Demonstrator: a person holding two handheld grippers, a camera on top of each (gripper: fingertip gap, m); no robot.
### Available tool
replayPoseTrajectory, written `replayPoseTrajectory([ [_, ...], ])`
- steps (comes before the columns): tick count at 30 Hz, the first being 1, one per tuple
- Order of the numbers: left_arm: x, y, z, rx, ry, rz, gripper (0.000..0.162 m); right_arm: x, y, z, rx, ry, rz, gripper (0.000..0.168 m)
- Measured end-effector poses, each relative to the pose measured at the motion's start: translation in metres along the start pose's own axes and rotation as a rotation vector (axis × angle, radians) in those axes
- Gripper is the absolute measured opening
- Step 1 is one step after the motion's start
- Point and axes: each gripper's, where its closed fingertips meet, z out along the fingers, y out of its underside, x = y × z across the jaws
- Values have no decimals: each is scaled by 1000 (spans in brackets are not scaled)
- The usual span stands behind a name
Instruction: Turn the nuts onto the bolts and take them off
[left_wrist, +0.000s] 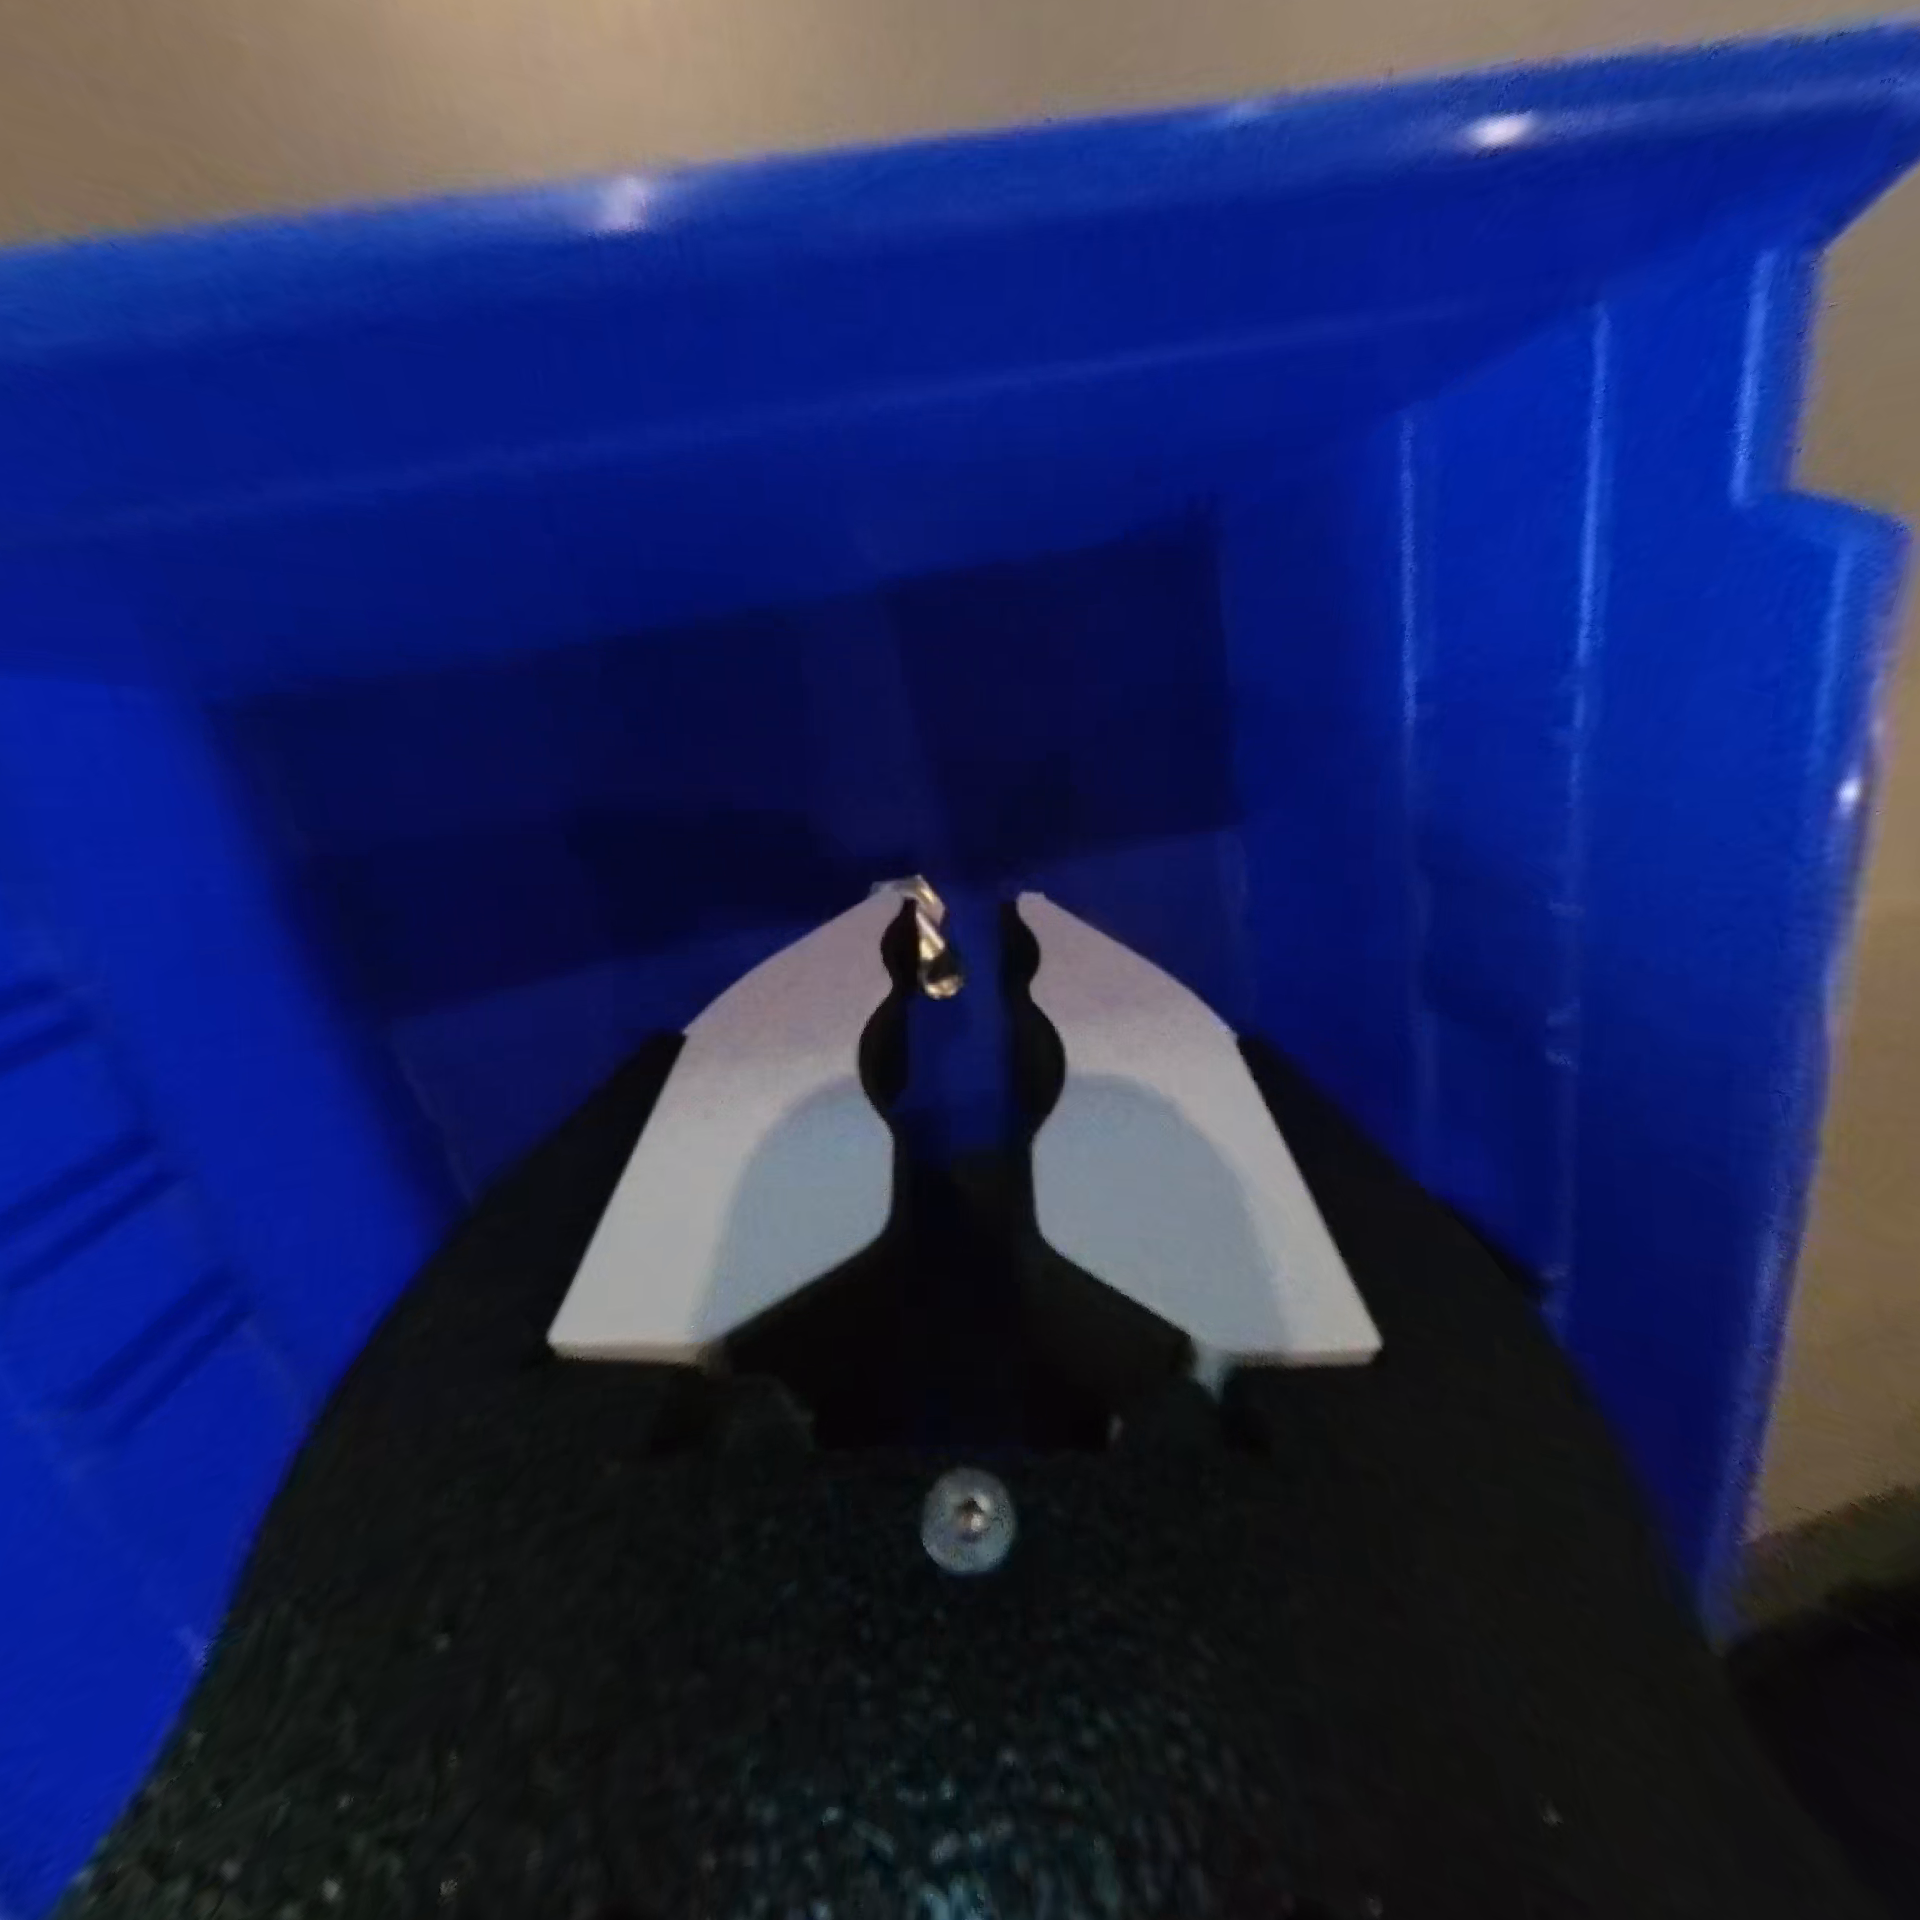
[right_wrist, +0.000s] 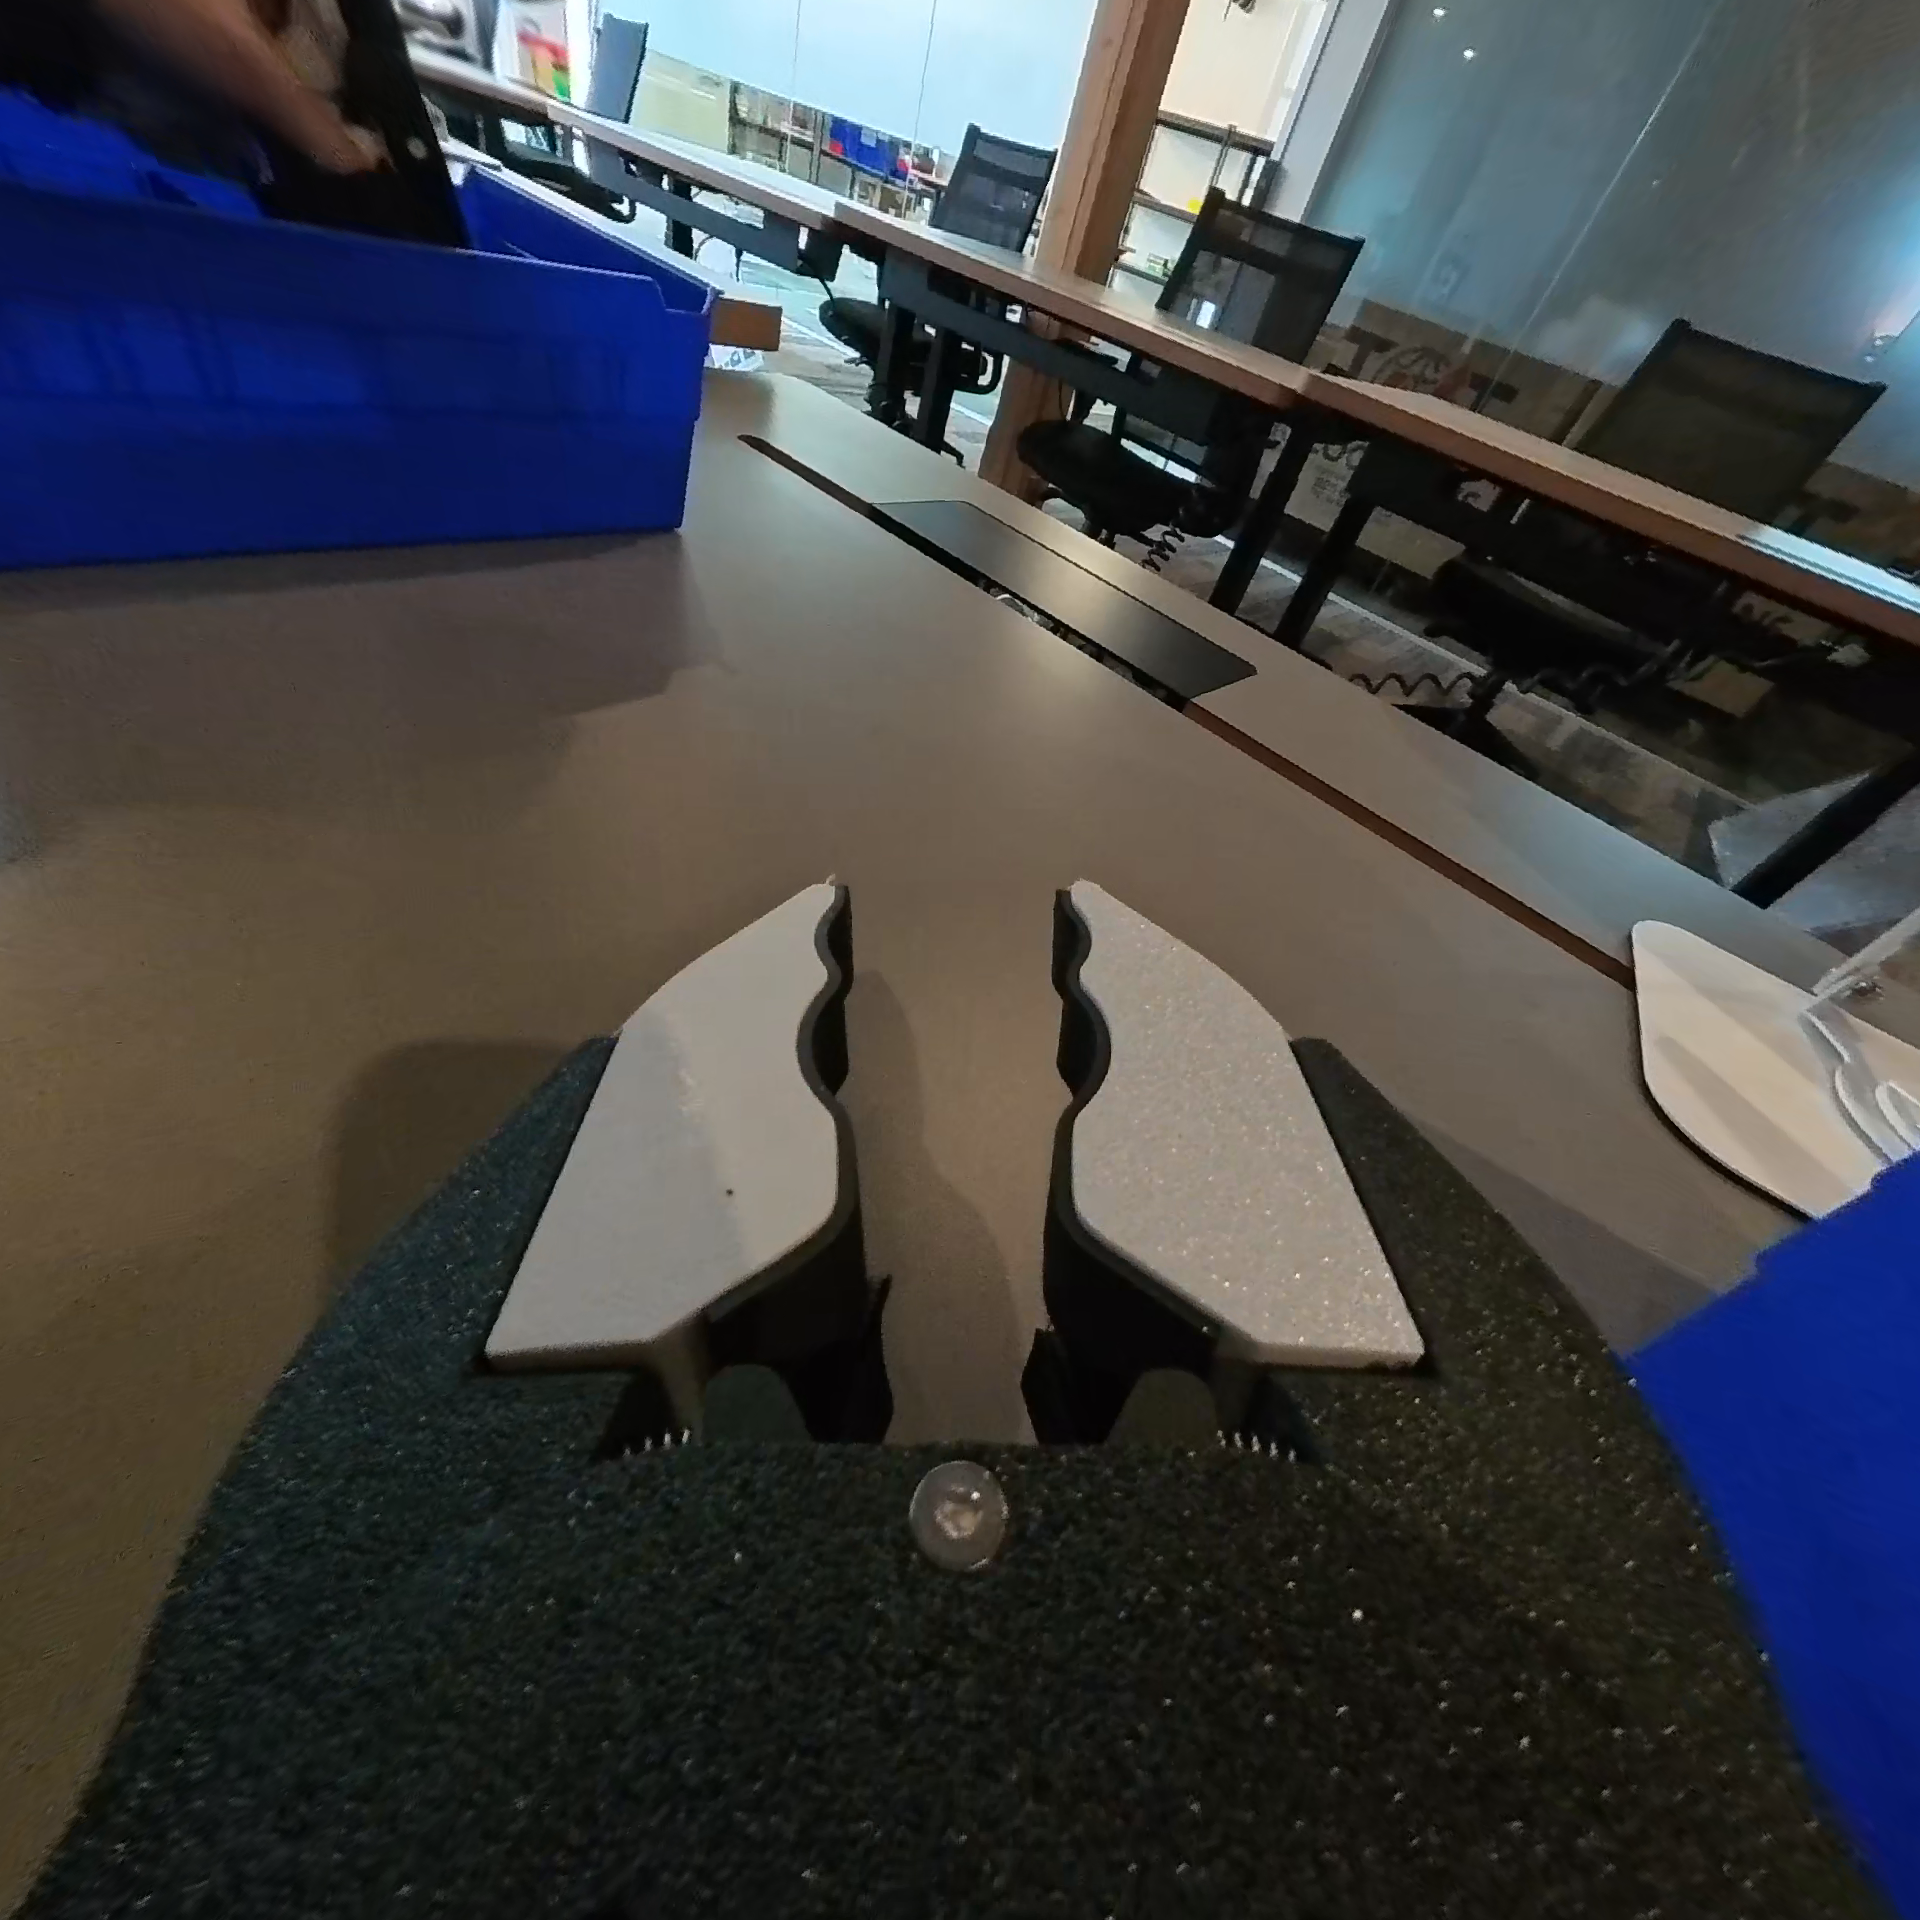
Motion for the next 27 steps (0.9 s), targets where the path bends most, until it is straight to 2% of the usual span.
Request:
replayPoseTrajectory([
  [8,-13,13,7,-99,-68,-19,20,0,0,0,1,-1,-3,36],
  [10,-14,14,7,-106,-59,-13,10,0,-1,0,2,-1,-2,36],
  [14,-16,17,3,-123,-84,30,10,0,0,0,-2,-3,-1,36],
  [16,-13,12,-7,-63,-96,40,10,-1,0,0,-2,-5,-4,36],
  [19,9,-3,-37,120,-88,94,10,-1,0,0,-1,-6,-8,36],
  [24,95,-10,-98,456,-78,345,9,-3,0,1,-5,-9,-21,36],
  [27,157,4,-110,538,-8,490,9,-3,0,1,-4,-9,-24,36],
])
